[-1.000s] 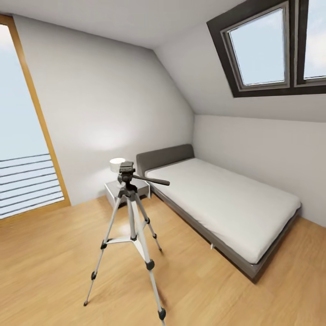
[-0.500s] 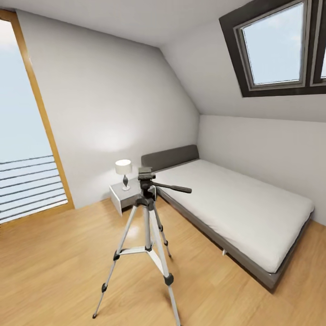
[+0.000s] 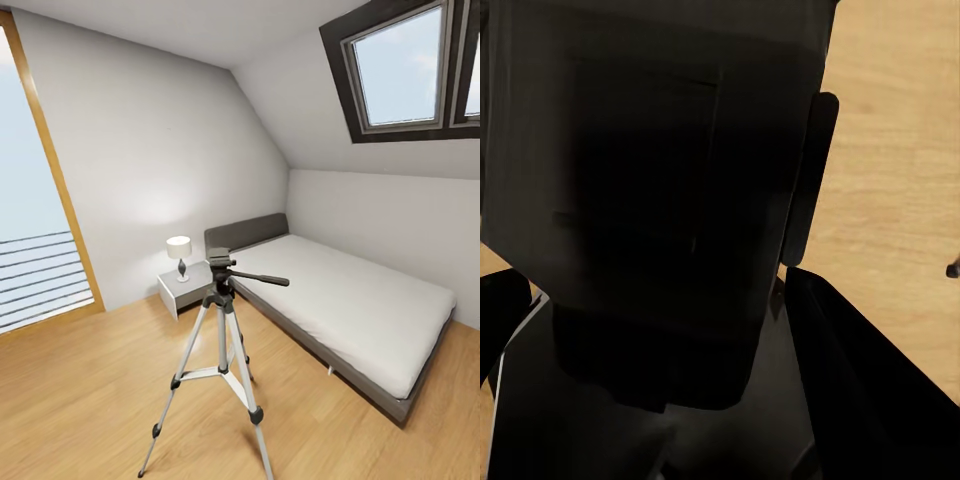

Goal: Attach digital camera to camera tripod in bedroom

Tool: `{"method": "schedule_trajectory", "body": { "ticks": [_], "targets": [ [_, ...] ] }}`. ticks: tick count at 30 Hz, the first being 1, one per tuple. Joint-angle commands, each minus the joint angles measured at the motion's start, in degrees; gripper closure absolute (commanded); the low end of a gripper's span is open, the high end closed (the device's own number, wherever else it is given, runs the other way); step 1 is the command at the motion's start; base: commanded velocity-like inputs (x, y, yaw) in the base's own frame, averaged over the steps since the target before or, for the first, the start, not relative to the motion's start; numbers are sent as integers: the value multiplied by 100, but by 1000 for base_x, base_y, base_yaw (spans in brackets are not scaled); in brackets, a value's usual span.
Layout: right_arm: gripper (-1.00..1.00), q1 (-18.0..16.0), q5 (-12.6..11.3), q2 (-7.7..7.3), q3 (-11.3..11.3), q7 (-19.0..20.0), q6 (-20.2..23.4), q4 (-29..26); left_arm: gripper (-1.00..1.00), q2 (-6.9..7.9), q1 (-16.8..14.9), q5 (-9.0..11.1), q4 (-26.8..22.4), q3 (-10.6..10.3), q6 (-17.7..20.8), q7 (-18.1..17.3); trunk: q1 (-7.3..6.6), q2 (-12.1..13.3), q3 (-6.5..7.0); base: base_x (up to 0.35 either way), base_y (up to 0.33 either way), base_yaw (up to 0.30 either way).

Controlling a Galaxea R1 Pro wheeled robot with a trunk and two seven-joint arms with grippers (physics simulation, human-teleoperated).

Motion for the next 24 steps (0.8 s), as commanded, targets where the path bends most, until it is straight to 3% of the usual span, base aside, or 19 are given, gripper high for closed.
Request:
{"method": "schedule_trajectory", "body": {
  "ticks": [1, 11, 24],
  "targets": [
    [-100, -5, 48, -2, -45, 3, 5, 10, 100, -2, -1, 30, 1, -50, -10, 7, 2, -4, -2, 3, 11, -19],
    [-100, -5, 48, 27, -41, -46, 18, 10, 100, -37, -1, 30, 1, -50, -18, 24, 2, -4, -2, 1, 2, 23],
    [-100, -5, 48, 29, -41, -48, 21, 10, 100, -40, -1, 30, 1, -51, -18, 25, 2, -4, -2, 0, 0, 221]
  ]
}}
